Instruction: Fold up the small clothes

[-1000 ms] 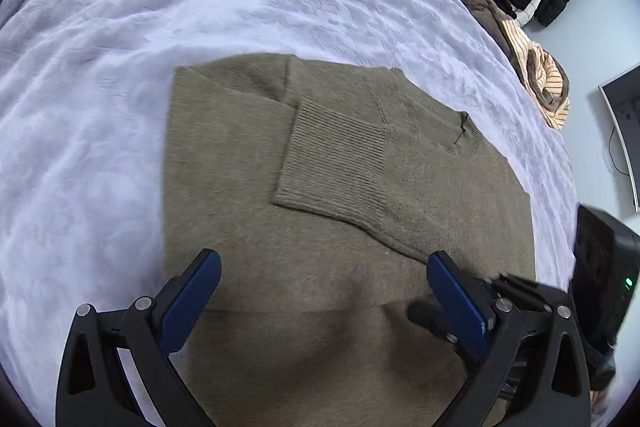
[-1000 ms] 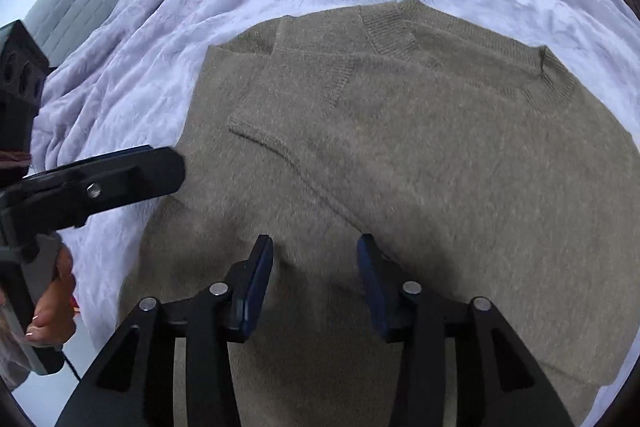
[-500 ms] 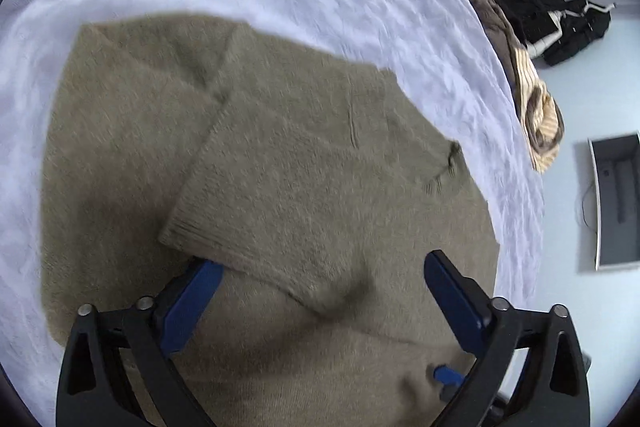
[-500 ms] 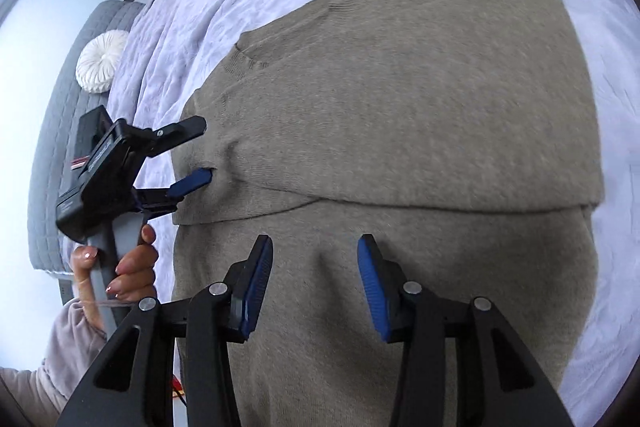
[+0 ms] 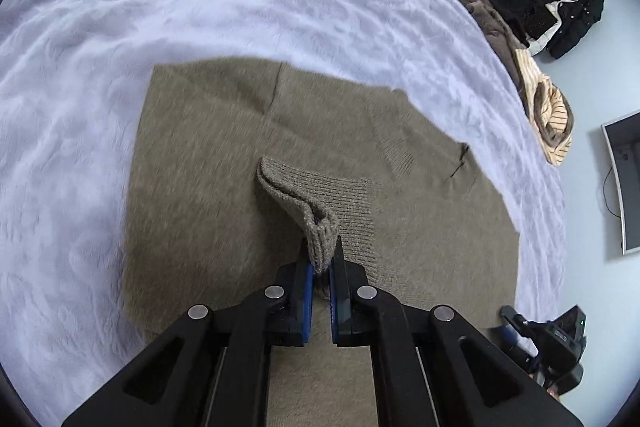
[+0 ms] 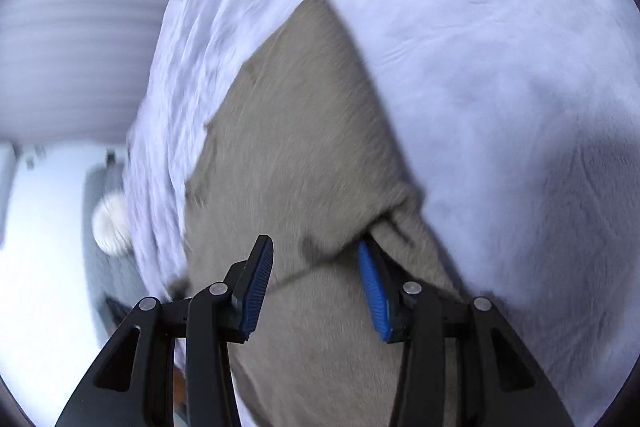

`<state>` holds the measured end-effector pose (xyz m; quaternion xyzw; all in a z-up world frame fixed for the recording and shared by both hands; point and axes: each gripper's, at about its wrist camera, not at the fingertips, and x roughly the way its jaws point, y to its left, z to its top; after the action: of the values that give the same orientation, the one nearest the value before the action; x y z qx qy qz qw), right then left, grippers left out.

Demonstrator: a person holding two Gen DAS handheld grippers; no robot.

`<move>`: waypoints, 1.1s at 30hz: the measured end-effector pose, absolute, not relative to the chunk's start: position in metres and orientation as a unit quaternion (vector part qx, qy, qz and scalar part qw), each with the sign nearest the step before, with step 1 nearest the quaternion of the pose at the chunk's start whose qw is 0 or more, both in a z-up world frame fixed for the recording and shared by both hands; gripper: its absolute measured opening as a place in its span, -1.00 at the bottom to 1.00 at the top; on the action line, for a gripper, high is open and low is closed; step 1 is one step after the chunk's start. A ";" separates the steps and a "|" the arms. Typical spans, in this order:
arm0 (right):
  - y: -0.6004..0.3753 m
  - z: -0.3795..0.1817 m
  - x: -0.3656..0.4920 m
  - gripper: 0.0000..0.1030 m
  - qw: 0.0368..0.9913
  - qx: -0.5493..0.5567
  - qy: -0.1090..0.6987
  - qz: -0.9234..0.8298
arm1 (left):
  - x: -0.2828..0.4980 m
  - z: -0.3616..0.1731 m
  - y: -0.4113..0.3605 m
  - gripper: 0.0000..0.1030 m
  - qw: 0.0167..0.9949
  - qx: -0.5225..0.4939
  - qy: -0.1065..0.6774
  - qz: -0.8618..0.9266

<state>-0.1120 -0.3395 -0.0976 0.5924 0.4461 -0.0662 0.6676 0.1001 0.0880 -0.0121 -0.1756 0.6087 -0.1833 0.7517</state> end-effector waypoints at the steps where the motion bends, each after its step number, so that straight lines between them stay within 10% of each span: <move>1: -0.343 -0.096 -0.109 -0.88 0.671 0.584 0.450 -0.073 | 0.098 -0.011 0.089 -0.86 0.751 -0.178 0.608 -0.185; 11: -0.345 -0.086 -0.099 -0.89 0.729 0.430 0.530 -0.050 | 0.068 -0.030 0.079 -0.86 0.751 -0.095 0.628 -0.182; 15: -0.351 -0.084 -0.107 -0.83 0.726 0.442 0.525 -0.045 | 0.059 -0.018 0.094 0.19 0.776 -0.044 0.615 -0.133; 19: -0.348 -0.072 -0.115 -0.79 0.724 0.430 0.537 -0.050 | 0.059 -0.008 0.114 0.23 0.782 -0.030 0.611 -0.117; 25: -0.354 -0.060 -0.125 -0.08 0.734 0.440 0.514 -0.063 | 0.067 -0.007 0.120 0.23 0.778 -0.028 0.616 -0.116; 29: -0.364 -0.074 -0.117 -0.14 0.717 0.475 0.507 -0.060 | 0.072 -0.017 0.124 0.23 0.773 -0.044 0.626 -0.093; 31: -0.364 -0.081 -0.112 -0.69 0.708 0.472 0.521 -0.066 | 0.073 -0.019 0.128 0.23 0.773 -0.040 0.627 -0.084; 33: -0.363 -0.081 -0.110 -0.69 0.714 0.457 0.526 -0.069 | 0.073 -0.022 0.130 0.23 0.772 -0.032 0.629 -0.085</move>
<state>-0.1102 -0.3634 -0.0805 0.4566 0.5264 -0.0692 0.7138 0.0729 0.1297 -0.0215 -0.0319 0.6288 -0.0848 0.7723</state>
